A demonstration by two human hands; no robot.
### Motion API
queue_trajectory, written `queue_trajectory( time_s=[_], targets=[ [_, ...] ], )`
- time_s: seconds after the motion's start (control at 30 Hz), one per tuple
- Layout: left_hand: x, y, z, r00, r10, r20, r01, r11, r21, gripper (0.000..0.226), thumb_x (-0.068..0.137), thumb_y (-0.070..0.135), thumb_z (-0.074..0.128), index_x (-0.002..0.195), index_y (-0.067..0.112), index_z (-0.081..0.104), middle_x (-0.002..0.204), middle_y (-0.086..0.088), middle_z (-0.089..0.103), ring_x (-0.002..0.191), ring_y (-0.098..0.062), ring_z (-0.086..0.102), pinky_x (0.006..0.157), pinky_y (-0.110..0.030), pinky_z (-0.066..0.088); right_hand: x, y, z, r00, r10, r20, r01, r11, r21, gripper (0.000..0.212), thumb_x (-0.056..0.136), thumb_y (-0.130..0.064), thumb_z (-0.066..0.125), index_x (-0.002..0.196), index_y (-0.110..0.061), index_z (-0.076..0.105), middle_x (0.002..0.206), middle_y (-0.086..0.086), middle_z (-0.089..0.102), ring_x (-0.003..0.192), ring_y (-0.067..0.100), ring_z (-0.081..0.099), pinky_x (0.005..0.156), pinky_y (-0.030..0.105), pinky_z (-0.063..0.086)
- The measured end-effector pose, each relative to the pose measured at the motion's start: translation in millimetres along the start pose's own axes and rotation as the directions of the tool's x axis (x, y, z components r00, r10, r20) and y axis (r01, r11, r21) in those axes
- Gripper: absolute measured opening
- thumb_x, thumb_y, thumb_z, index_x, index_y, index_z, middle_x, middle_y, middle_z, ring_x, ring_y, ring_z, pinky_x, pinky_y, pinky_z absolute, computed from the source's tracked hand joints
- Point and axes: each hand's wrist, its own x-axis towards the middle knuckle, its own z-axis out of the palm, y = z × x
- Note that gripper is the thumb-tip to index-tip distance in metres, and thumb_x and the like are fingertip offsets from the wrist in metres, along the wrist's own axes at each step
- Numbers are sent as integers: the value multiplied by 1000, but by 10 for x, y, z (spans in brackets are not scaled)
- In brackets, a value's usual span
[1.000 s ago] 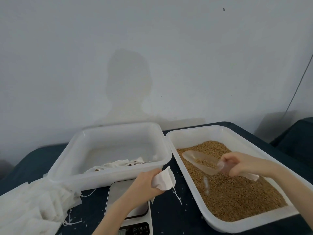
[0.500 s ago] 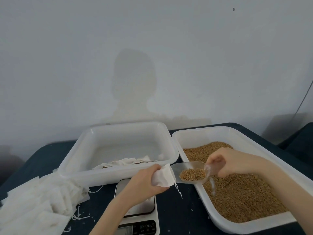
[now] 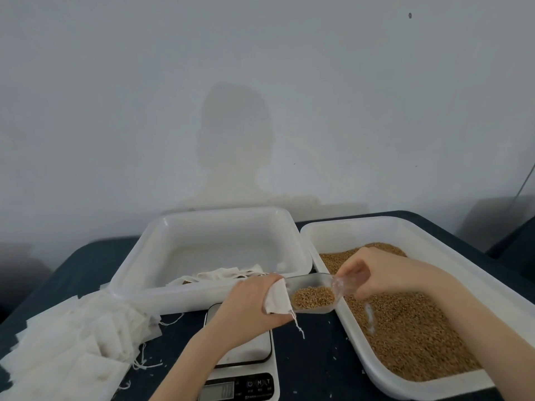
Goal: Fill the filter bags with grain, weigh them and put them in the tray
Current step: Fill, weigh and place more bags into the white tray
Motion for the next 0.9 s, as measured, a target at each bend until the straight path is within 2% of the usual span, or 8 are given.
queue_trajectory(
  time_s=[0.13,0.4,0.53,0.6,0.7,0.77,0.83,0.9],
  targets=[
    [-24,23,-17,1000,-2,-8,2,1000,12,56,66,61,57,117,40,52,107,27,53,103,3,46,95,-22,35,2,-42,5,999,-5,41,3,999,41,43,76,-7,72,106,-38,70,106,-19,71,103,-5,64,93,26,53],
    [-44,-36,-43,993,-8,120,-3,996,91,63,80,58,60,136,42,36,137,20,42,128,-2,31,105,-24,19,27,-66,3,998,43,37,-44,999,18,42,77,-6,73,111,-30,70,106,-16,72,102,-4,65,95,27,53],
    [-14,-48,-40,997,-37,72,30,996,87,72,74,59,60,139,38,37,139,16,44,129,-3,32,100,-17,16,64,-95,21,997,71,7,-72,997,9,42,79,-6,74,114,-29,69,108,-15,72,100,-6,64,91,22,53],
    [20,-35,-17,998,-49,33,43,986,159,69,76,55,64,137,35,41,133,13,50,125,-7,39,101,-22,21,82,-138,26,997,83,-11,-83,996,-23,41,80,-9,74,116,-29,68,110,-14,71,98,-7,64,85,15,53],
    [80,7,47,998,-59,-20,62,961,269,58,76,53,62,129,34,46,117,13,58,114,-11,49,95,-28,27,96,-268,-8,994,91,-58,-99,981,-164,36,83,-18,72,114,-35,68,110,-18,69,98,-6,63,75,10,50],
    [119,16,79,994,-66,-92,88,963,256,48,76,49,61,121,36,48,101,14,59,103,-12,54,86,-26,32,103,-396,-55,988,62,-142,-106,937,-334,31,85,-23,68,113,-37,68,111,-20,67,103,-1,62,86,23,51],
    [158,-2,111,985,-88,-148,117,972,205,48,75,45,62,120,33,48,98,12,60,99,-13,55,81,-25,34,114,-535,-97,972,8,-236,-124,868,-482,35,86,-19,62,116,-38,65,111,-20,68,108,4,61,97,34,49],
    [188,-32,149,977,-125,-170,148,980,132,55,76,43,65,127,30,47,101,10,59,100,-13,55,85,-27,39,147,-662,-133,954,-120,-274,-89,760,-644,36,86,-12,58,112,-35,66,105,-16,69,105,8,60,106,35,38]
  ],
)
